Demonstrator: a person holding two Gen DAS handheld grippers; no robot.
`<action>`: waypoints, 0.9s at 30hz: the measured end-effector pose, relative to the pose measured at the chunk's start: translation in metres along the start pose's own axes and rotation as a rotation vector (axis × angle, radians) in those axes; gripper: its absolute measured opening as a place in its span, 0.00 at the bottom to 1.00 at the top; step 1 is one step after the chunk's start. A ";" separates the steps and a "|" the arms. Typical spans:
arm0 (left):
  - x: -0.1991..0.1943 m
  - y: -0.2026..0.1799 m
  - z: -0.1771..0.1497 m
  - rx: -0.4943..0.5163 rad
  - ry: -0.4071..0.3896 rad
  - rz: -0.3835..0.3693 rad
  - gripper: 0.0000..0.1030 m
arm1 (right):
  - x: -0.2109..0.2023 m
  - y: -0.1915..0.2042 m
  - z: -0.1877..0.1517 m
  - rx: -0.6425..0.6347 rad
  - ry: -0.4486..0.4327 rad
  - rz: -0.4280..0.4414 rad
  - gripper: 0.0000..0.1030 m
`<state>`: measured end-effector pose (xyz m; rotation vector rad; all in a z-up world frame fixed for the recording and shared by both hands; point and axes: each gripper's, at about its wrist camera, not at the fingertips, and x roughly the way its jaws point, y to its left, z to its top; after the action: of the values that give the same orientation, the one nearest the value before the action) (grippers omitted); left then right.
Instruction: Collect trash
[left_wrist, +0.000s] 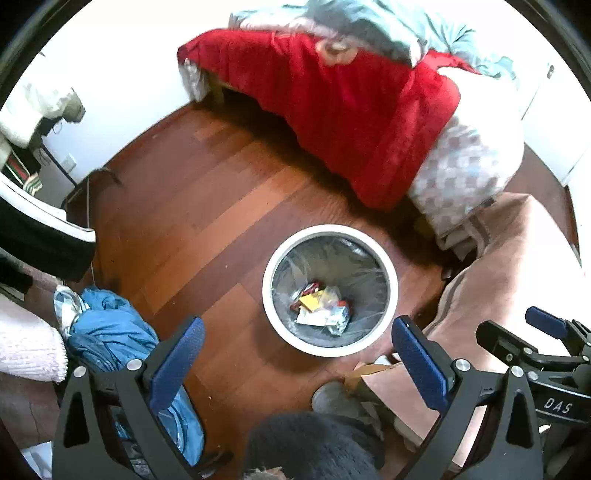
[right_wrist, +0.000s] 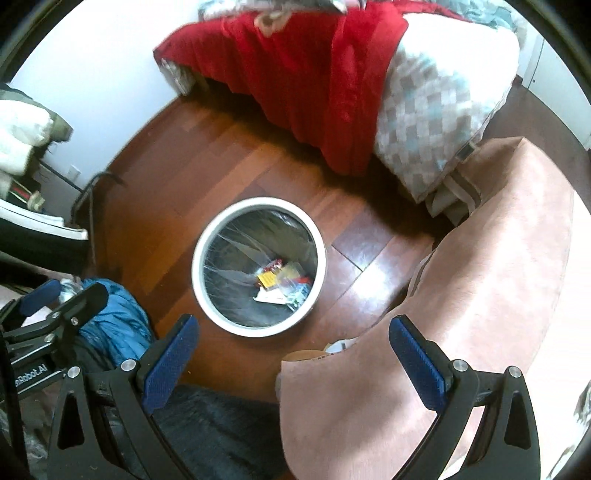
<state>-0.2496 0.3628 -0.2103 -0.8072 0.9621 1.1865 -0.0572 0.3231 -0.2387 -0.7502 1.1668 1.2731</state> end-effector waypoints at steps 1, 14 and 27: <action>-0.011 -0.002 -0.001 0.003 -0.015 -0.008 1.00 | -0.010 0.000 -0.001 0.000 -0.016 0.007 1.00; -0.107 -0.066 -0.022 0.089 -0.199 -0.035 1.00 | -0.150 -0.051 -0.051 0.124 -0.236 0.164 1.00; -0.045 -0.316 -0.103 0.417 -0.054 -0.188 1.00 | -0.208 -0.304 -0.202 0.561 -0.221 -0.113 1.00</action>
<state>0.0366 0.1884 -0.2028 -0.5150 1.0196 0.8034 0.2092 0.0101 -0.1525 -0.2478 1.2013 0.8465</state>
